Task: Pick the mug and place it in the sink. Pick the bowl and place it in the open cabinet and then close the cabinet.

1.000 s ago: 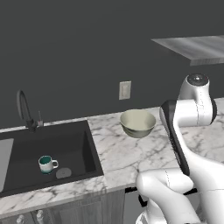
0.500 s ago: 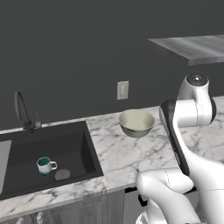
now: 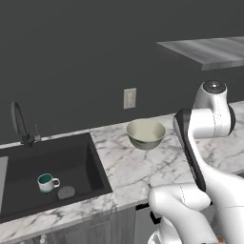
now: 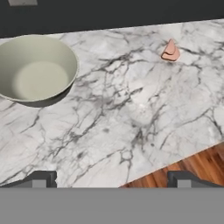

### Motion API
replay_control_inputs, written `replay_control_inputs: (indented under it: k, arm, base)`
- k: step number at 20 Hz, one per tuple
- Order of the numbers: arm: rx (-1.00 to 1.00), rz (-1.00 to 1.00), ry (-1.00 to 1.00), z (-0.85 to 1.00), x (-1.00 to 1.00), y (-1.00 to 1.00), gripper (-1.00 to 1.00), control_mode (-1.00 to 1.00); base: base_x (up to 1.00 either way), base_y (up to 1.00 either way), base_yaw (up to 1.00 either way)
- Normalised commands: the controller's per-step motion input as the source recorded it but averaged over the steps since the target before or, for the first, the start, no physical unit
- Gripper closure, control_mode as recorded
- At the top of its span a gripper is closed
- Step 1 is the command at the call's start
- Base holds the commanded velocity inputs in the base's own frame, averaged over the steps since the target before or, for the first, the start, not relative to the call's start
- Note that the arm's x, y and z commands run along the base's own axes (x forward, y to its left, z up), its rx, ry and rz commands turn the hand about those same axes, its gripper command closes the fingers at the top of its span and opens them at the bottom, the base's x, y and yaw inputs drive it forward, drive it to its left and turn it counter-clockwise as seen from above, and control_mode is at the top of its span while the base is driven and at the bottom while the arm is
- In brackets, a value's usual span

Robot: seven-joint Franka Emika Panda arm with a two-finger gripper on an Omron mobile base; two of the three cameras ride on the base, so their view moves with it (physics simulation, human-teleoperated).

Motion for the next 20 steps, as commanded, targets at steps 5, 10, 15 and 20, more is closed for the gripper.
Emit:
replay_control_inputs:
  k: [5, 10, 15, 20]
  arm:
    - [0.0, -0.06, -0.08, -0.02, 0.01, 0.06, -1.0, -1.0]
    - [0.02, -0.08, -0.07, -0.01, 0.0, 0.14, -1.0, -1.0]
    - [0.02, -0.05, -0.03, 0.0, 0.02, 0.1, -1.0, -1.0]
    - [0.06, 0.0, 0.0, 0.0, 0.16, 0.0, -1.0, -1.0]
  base:
    - [0.05, 0.02, -0.06]
    - [0.0, 0.0, 0.0]
    - [0.0, 0.0, 0.0]
    - [0.0, 0.0, 0.0]
